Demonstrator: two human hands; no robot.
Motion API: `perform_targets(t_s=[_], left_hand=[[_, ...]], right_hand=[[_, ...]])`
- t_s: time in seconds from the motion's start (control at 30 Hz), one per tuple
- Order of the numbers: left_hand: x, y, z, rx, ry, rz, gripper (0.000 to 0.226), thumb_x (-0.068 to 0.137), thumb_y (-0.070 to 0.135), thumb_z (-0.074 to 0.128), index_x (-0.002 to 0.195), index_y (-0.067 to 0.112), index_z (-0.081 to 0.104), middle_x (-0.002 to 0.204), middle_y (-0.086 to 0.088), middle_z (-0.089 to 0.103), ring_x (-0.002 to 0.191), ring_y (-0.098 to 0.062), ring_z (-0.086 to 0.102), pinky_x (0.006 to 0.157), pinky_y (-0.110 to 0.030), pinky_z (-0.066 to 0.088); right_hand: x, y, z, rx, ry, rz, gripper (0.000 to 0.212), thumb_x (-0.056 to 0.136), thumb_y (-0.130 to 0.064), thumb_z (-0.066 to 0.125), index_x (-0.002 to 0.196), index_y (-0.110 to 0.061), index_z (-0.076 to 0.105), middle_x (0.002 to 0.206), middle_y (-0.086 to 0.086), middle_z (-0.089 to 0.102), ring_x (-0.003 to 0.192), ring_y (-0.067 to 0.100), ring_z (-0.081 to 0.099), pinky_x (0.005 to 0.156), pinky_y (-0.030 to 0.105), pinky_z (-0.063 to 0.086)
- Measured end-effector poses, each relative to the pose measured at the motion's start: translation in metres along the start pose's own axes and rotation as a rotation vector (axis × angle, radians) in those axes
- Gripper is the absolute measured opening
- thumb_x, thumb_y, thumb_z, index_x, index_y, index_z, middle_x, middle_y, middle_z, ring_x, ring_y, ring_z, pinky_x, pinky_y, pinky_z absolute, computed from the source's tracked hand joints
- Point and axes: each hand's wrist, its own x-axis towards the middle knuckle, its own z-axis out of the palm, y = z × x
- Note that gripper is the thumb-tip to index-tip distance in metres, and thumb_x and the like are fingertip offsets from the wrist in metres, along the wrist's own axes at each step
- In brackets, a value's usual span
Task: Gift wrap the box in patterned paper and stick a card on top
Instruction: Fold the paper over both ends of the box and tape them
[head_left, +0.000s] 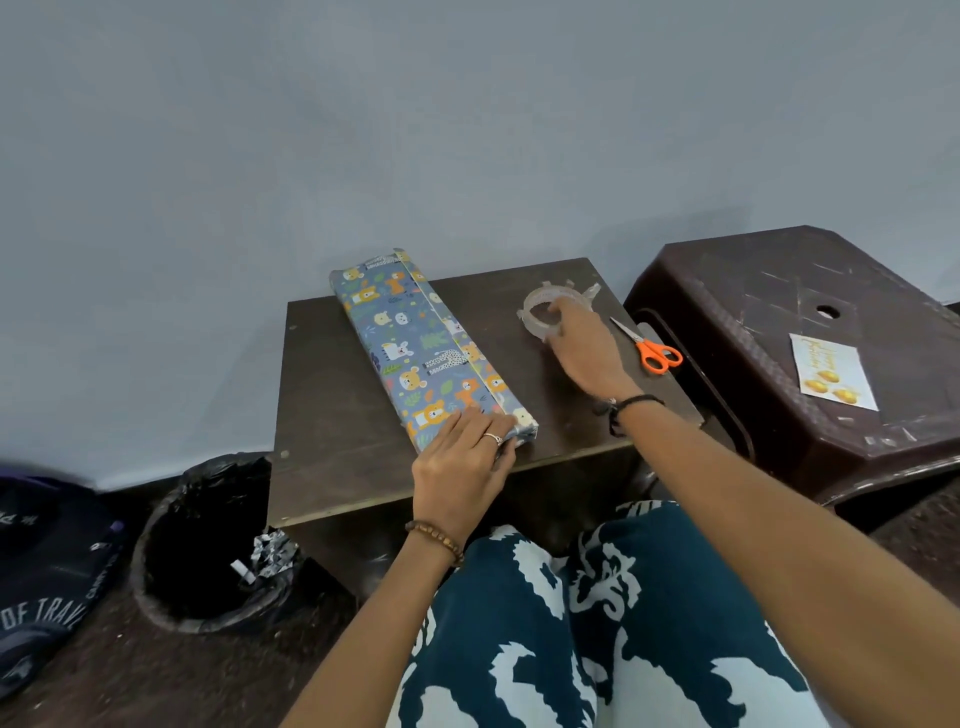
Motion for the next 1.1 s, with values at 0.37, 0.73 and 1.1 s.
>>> perform_targets(t_s=[0.37,0.73,1.1], left_hand=[[0.003,0.004,-0.005,-0.026,-0.094,-0.058,0.022,0.082,0.032,0.053,0.089,0.022,0.072,0.087,0.008,0.068,0.089,-0.01,0.067,0.075,-0.018,0.049],[0.001,0.005,-0.003,-0.013,-0.092,-0.065,0.014,0.079,0.028,0.066,0.09,0.02,0.07,0.086,0.006,0.068,0.09,-0.01,0.065,0.071,-0.018,0.049],[0.0,0.006,-0.004,-0.015,-0.121,-0.07,0.025,0.083,0.033,0.051,0.091,0.021,0.071,0.088,0.005,0.068,0.088,-0.011,0.067,0.068,-0.019,0.052]], right_hand=[[-0.077,0.035,-0.001,-0.133,0.26,-0.14,0.011,0.094,-0.022,0.047,0.098,-0.017,0.057,0.093,0.001,0.061,0.082,0.018,0.058,0.058,0.027,0.037],[-0.082,0.038,0.006,-0.134,0.333,-0.233,0.01,0.089,-0.002,0.056,0.079,-0.003,0.056,0.087,0.01,0.055,0.057,0.021,0.055,0.041,0.03,0.044],[-0.095,0.028,0.004,-0.16,0.293,-0.134,0.015,0.086,0.004,0.052,0.074,-0.004,0.056,0.075,0.01,0.057,0.054,0.025,0.054,0.042,0.03,0.033]])
